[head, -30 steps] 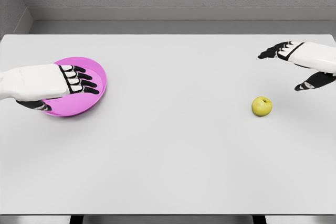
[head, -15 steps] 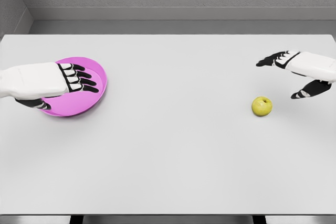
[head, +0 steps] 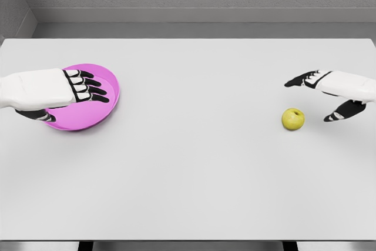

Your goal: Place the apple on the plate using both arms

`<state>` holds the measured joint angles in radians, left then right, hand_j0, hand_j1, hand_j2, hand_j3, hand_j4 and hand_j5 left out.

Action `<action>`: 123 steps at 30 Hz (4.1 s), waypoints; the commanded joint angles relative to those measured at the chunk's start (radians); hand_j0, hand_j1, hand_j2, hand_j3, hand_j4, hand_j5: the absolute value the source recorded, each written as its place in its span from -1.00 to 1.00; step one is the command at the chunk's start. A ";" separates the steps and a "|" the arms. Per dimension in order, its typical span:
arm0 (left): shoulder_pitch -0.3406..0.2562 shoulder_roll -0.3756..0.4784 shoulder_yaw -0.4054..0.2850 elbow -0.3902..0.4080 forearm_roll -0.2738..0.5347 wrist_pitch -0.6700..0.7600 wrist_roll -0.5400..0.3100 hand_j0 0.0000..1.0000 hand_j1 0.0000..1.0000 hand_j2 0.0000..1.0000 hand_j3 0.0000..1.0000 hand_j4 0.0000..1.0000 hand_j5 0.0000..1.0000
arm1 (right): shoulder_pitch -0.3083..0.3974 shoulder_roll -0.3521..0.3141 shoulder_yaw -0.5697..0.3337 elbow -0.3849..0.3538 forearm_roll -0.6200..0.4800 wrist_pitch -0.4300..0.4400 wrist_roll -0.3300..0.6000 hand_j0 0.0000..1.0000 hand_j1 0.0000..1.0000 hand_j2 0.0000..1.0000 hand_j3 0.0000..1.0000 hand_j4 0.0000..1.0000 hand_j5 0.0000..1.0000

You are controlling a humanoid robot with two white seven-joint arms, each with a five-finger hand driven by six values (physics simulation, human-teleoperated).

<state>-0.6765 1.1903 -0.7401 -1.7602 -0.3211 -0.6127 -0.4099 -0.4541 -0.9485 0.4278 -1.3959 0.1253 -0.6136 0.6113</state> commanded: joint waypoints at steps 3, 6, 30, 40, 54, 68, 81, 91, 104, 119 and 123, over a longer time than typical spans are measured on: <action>0.000 0.000 0.001 0.001 0.005 0.002 0.000 1.00 1.00 1.00 1.00 1.00 1.00 | 0.002 0.011 0.014 -0.002 -0.004 0.003 0.000 1.00 1.00 1.00 1.00 1.00 1.00; 0.000 0.000 0.001 0.001 0.005 0.002 0.000 1.00 1.00 1.00 1.00 1.00 1.00 | 0.000 0.028 0.015 0.002 -0.007 0.003 0.000 1.00 1.00 1.00 1.00 1.00 1.00; 0.000 0.006 0.013 0.004 0.004 0.002 0.000 1.00 1.00 1.00 1.00 1.00 1.00 | 0.000 0.076 0.075 0.117 -0.076 0.003 0.000 1.00 1.00 1.00 1.00 1.00 1.00; 0.000 0.006 0.013 0.004 0.004 0.002 -0.001 1.00 1.00 1.00 1.00 1.00 1.00 | -0.006 0.108 0.077 0.170 -0.082 0.003 0.000 1.00 1.00 1.00 1.00 1.00 1.00; 0.000 0.005 0.013 0.004 0.004 0.002 -0.003 1.00 1.00 1.00 1.00 1.00 1.00 | -0.011 0.119 0.089 0.176 -0.070 0.003 0.000 1.00 1.00 1.00 1.00 1.00 1.00; 0.000 0.008 0.013 0.004 0.004 0.002 -0.003 1.00 1.00 1.00 1.00 1.00 1.00 | -0.018 0.117 0.100 0.190 -0.049 0.003 0.000 0.87 0.87 0.87 0.87 0.87 0.87; 0.000 0.012 0.015 0.005 0.004 0.002 -0.003 1.00 1.00 1.00 1.00 1.00 1.00 | -0.018 0.119 0.104 0.190 -0.033 0.003 0.000 0.61 0.61 0.61 0.61 0.61 0.61; 0.000 0.012 0.016 0.007 0.004 0.002 -0.003 1.00 1.00 1.00 1.00 1.00 1.00 | -0.018 0.120 0.106 0.189 -0.010 0.003 0.000 0.48 0.48 0.48 0.48 0.48 0.48; 0.000 0.012 0.018 0.008 0.004 0.002 -0.003 1.00 1.00 1.00 1.00 1.00 1.00 | -0.018 0.120 0.104 0.190 -0.012 0.003 0.000 0.23 0.23 0.23 0.23 0.23 0.23; 0.000 0.012 0.038 0.036 0.004 0.002 -0.003 1.00 1.00 1.00 1.00 1.00 1.00 | -0.032 0.122 0.101 0.189 -0.016 0.003 0.000 0.11 0.11 0.11 0.11 0.11 0.11; 0.002 0.012 0.041 0.036 0.004 0.002 -0.003 1.00 1.00 1.00 1.00 1.00 1.00 | -0.040 0.128 0.098 0.184 -0.021 0.003 0.000 0.10 0.10 0.10 0.10 0.10 0.10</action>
<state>-0.6750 1.2015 -0.7015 -1.7255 -0.3224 -0.6127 -0.4131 -0.4970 -0.8222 0.5279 -1.2091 0.1137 -0.6135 0.6113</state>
